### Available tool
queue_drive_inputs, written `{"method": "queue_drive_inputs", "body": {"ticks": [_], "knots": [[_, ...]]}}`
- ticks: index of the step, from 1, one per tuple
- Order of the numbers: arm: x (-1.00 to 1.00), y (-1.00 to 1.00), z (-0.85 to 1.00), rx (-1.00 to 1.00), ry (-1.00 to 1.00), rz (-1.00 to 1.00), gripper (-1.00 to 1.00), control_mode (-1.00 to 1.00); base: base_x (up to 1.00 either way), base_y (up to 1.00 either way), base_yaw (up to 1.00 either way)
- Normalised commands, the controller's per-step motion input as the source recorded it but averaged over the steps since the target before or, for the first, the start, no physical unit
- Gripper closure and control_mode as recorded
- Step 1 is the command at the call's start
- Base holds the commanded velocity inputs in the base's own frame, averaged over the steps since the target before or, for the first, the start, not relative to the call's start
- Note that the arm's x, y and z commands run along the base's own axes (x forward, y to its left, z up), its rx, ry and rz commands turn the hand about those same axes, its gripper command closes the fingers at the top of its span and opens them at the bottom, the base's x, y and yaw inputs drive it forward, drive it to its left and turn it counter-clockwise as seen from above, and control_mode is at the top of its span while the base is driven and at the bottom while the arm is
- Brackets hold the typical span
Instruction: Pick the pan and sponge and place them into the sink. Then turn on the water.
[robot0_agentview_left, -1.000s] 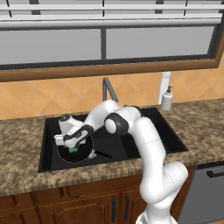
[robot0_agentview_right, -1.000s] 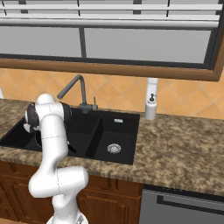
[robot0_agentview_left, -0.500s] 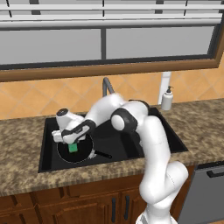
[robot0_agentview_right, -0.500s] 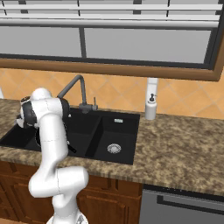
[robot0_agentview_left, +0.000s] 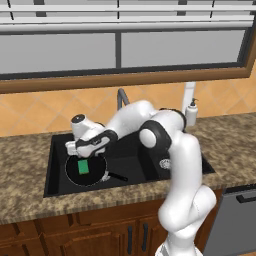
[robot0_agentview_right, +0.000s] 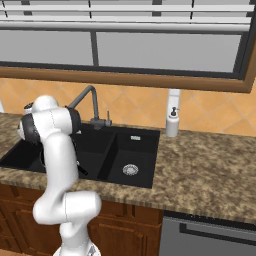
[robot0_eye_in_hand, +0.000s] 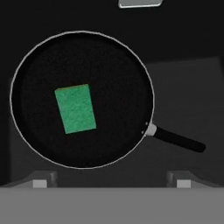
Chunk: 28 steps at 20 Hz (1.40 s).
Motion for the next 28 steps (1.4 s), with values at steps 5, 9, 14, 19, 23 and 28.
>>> {"method": "queue_drive_inputs", "body": {"ticks": [5,9,14,19,23,28], "knots": [[-0.33,-0.54,0.34,0.00,0.00,0.00,-1.00,-1.00,0.00,0.00,0.00],[-0.40,-0.49,0.35,0.00,0.00,0.00,-1.00,-1.00,0.00,0.00,0.00],[-0.38,-0.45,0.28,0.00,0.00,0.00,-1.00,-1.00,0.00,0.00,0.00],[-0.32,-0.59,0.41,0.00,0.00,0.00,-1.00,-1.00,0.00,0.00,0.00],[-0.25,-0.55,0.29,0.00,0.00,0.00,-1.00,-1.00,0.00,0.00,0.00],[-0.17,-0.61,0.23,0.00,-0.02,0.00,-1.00,-1.00,0.00,0.00,0.00]]}}
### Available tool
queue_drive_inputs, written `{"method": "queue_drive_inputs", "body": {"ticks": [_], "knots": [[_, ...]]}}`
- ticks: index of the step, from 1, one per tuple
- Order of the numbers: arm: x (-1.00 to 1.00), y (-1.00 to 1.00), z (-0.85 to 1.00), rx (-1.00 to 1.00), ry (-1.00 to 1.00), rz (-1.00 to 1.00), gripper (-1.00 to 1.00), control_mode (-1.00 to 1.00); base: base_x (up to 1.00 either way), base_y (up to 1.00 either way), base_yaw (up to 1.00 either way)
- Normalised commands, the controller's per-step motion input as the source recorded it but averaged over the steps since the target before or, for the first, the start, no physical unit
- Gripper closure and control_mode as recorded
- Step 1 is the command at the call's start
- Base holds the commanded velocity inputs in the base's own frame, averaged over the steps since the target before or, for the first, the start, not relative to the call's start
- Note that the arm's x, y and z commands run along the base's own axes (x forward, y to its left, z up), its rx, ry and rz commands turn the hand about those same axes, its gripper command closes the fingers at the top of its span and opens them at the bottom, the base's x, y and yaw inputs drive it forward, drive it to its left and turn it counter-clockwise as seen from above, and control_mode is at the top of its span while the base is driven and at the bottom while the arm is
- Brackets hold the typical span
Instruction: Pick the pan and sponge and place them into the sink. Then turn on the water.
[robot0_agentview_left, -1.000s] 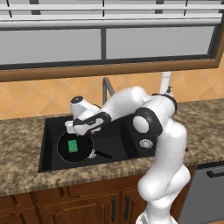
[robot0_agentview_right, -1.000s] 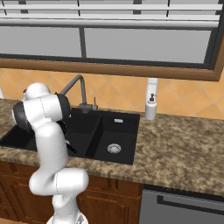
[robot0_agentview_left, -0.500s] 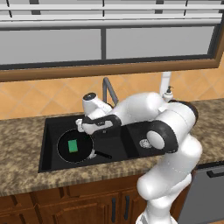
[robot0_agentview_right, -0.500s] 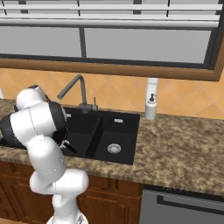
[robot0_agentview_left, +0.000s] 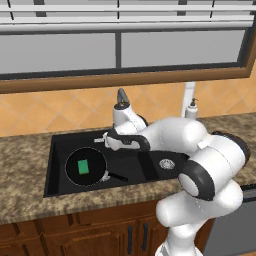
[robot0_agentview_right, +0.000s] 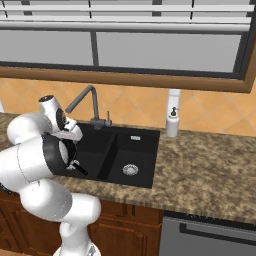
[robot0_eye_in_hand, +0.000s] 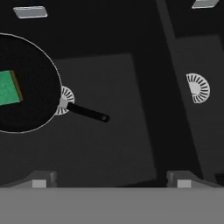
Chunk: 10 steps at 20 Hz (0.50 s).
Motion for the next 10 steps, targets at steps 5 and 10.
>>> {"method": "queue_drive_inputs", "body": {"ticks": [5,10], "knots": [[0.00,-0.61,0.11,0.02,-0.16,0.04,-1.00,-1.00,0.00,0.00,0.00],[0.00,-0.52,0.08,0.02,-0.23,0.08,-1.00,-1.00,0.00,0.00,0.00]]}}
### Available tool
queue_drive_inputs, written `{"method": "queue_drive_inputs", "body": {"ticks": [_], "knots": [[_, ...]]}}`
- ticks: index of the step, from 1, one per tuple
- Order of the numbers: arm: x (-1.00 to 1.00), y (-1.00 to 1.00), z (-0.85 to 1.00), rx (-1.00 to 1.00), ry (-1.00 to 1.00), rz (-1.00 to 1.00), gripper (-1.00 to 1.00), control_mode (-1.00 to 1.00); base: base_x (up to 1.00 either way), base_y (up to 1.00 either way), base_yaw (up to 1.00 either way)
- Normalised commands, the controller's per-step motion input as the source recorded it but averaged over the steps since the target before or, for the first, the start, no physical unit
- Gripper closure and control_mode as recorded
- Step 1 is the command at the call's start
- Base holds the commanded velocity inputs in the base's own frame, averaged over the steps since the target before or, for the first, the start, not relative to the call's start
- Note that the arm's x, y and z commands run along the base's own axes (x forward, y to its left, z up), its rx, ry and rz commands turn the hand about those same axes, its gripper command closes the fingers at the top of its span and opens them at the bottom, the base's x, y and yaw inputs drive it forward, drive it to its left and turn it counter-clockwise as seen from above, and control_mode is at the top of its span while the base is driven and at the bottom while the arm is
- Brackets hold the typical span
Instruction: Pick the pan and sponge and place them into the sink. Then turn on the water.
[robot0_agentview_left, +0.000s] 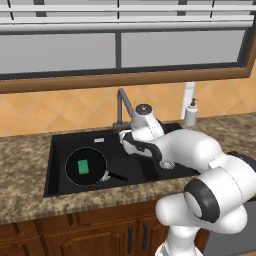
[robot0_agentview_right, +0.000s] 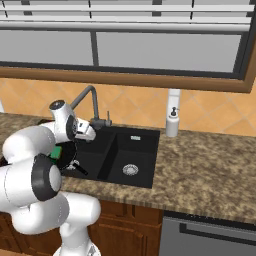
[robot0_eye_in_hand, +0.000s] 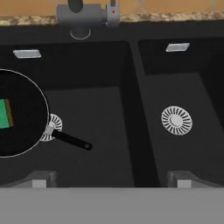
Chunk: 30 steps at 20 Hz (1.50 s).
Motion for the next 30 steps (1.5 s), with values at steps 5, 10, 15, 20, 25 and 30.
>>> {"method": "queue_drive_inputs", "body": {"ticks": [5,10,15,20,25,30], "knots": [[0.00,-0.47,0.11,0.06,-0.35,0.09,-1.00,-1.00,0.00,0.00,0.00],[0.01,-0.36,0.13,0.06,-0.32,0.07,-1.00,-1.00,0.00,0.00,0.00],[0.00,-0.22,0.13,0.06,-0.25,0.02,-1.00,-1.00,0.00,0.00,0.00],[0.01,-0.07,0.07,0.02,-0.17,0.00,-1.00,-1.00,0.00,0.00,0.00],[0.22,-0.02,0.11,0.01,-0.05,0.00,-1.00,-1.00,0.00,0.00,0.00],[0.16,-0.04,0.00,0.00,-0.03,0.00,-1.00,-1.00,0.00,0.00,0.00]]}}
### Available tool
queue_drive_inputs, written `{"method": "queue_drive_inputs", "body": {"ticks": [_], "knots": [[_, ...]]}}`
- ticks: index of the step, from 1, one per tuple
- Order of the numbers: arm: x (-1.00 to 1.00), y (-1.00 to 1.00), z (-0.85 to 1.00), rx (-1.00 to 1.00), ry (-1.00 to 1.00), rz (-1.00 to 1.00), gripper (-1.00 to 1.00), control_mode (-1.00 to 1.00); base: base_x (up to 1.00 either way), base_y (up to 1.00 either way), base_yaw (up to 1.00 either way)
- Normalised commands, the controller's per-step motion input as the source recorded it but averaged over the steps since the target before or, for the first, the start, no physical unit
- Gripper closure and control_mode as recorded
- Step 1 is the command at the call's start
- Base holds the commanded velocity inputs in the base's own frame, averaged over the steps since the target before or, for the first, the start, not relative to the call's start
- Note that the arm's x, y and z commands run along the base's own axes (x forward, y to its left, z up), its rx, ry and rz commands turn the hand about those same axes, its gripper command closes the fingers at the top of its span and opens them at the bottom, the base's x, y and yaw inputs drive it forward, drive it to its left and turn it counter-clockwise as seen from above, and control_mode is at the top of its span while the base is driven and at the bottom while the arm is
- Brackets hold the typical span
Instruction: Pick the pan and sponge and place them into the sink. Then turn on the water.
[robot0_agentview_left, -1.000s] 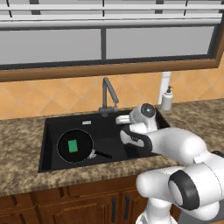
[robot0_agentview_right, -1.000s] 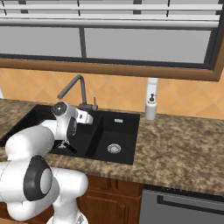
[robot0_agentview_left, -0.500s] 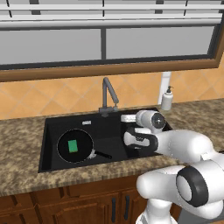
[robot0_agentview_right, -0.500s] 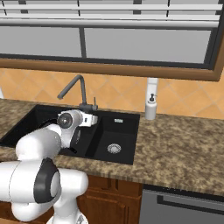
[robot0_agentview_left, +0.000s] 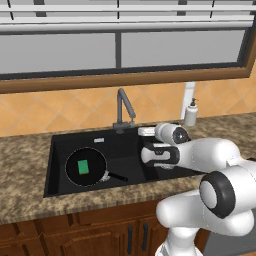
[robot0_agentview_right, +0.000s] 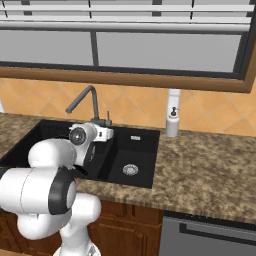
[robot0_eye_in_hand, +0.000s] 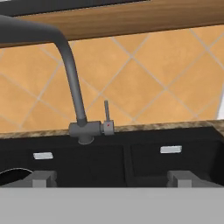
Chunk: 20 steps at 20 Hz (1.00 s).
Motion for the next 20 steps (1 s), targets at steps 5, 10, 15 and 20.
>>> {"method": "queue_drive_inputs", "body": {"ticks": [5,10,15,20], "knots": [[0.10,0.00,0.00,0.00,0.00,0.00,-1.00,-1.00,0.00,0.00,0.00],[0.05,-0.01,0.00,0.00,-0.01,0.00,-1.00,-1.00,0.00,0.00,0.00],[0.08,0.00,0.00,0.00,-0.04,0.00,-1.00,-1.00,0.00,0.00,0.00],[0.21,0.00,0.00,0.00,-0.01,0.00,-1.00,-1.00,0.00,0.00,0.00]]}}
